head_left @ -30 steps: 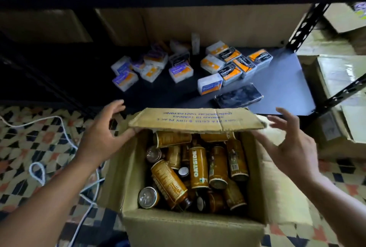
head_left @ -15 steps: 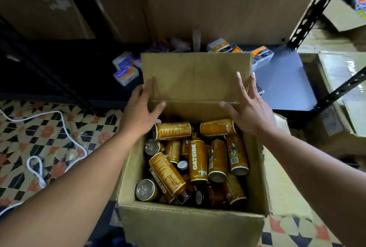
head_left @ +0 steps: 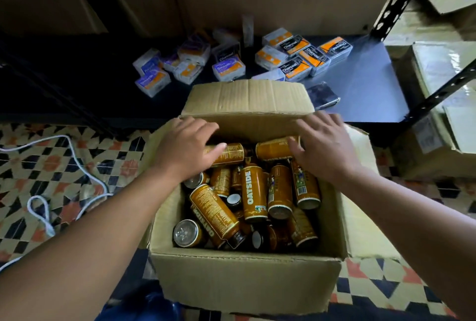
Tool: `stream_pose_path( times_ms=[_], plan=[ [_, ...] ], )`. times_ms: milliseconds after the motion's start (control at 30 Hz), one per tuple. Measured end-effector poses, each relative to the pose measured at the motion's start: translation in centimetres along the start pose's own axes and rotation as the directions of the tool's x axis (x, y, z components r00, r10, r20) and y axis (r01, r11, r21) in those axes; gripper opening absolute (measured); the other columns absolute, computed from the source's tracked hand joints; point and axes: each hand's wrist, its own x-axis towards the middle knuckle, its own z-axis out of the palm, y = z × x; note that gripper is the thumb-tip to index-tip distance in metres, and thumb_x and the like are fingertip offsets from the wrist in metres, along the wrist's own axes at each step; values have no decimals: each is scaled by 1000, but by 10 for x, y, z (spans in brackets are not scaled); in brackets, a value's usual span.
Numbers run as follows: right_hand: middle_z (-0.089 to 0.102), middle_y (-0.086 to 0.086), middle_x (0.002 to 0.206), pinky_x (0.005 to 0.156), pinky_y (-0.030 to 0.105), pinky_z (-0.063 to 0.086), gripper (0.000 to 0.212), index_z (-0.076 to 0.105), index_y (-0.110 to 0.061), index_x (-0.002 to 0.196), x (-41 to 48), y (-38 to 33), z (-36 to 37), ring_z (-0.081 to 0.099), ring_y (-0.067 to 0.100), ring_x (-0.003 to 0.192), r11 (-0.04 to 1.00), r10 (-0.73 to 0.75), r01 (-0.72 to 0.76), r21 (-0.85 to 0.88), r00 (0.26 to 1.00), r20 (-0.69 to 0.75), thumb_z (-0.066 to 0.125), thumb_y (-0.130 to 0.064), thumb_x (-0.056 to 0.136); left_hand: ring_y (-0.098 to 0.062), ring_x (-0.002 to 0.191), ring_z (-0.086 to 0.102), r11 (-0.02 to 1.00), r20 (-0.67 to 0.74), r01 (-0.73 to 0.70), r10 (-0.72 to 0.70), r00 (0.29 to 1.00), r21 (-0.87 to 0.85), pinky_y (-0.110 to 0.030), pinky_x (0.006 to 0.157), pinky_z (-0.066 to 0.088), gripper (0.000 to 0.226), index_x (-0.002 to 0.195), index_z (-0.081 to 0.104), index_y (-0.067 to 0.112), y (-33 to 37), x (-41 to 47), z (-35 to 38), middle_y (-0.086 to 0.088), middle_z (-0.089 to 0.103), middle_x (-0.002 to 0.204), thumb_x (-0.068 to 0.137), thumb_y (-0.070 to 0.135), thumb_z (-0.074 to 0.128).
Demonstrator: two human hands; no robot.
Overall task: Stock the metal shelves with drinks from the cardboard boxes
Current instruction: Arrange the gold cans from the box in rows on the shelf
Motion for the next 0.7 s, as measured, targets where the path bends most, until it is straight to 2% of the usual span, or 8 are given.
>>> stream_pose_path(
  times_ms=[33,100,133,200,367,467,567,700],
  plan=[
    [71,12,105,90,43,44,27,68,-10,111,1,-3,0,64,36,101,998,-63,65,-13,994,87,62,-29,94,-29,107,63,1000,100,-14,16,995,-23,-44,92,46,56,128,62,15,9,4,0,-7,69,115,92,58,58],
    [68,10,127,101,43,44,41,59,-15,136,6,-12,2,61,32,120,995,-73,94,-40,930,361,57,-34,100,-26,121,57,999,330,17,-28,944,38,-45,103,43,66,143,50,21,22,10,8,-3,63,132,91,62,58],
    [60,8,142,108,43,40,49,49,-18,147,9,-13,5,54,29,132,993,-52,92,-69,894,445,55,-37,102,-24,128,52,996,409,27,-62,911,90,-45,108,40,71,148,43,24,25,11,14,-1,58,139,90,63,58],
    [48,6,154,113,43,37,59,35,-22,157,14,-15,11,45,28,141,983,-24,119,-142,841,540,54,-36,103,-24,133,46,990,474,51,-107,874,129,-46,111,37,75,152,36,27,28,11,23,0,53,144,90,61,61],
    [51,9,152,115,46,36,65,24,-23,160,18,-14,23,44,32,141,983,41,70,-170,816,576,56,-28,104,-27,133,45,981,446,133,-183,876,141,-46,110,35,79,154,28,26,21,6,34,-3,55,143,90,50,68],
    [53,10,150,116,46,33,74,18,-25,161,21,-12,26,42,33,142,993,86,-26,-113,817,570,62,-27,102,-28,131,47,974,418,223,-218,882,39,-46,108,36,80,154,27,25,14,1,36,-4,58,140,90,47,70],
    [59,11,141,108,45,37,76,22,-27,156,23,-11,26,43,34,136,993,117,-111,-47,805,582,68,-37,97,-26,130,46,962,407,258,-202,891,-89,-44,106,40,81,155,27,28,12,-5,36,-4,57,140,89,44,72],
    [58,14,140,108,48,37,76,28,-29,153,23,-14,35,42,37,134,968,183,-250,31,783,594,72,-42,92,-26,133,46,910,449,351,-224,865,-221,-43,104,45,83,156,23,30,11,-8,34,-5,50,147,90,41,72]
  ],
)
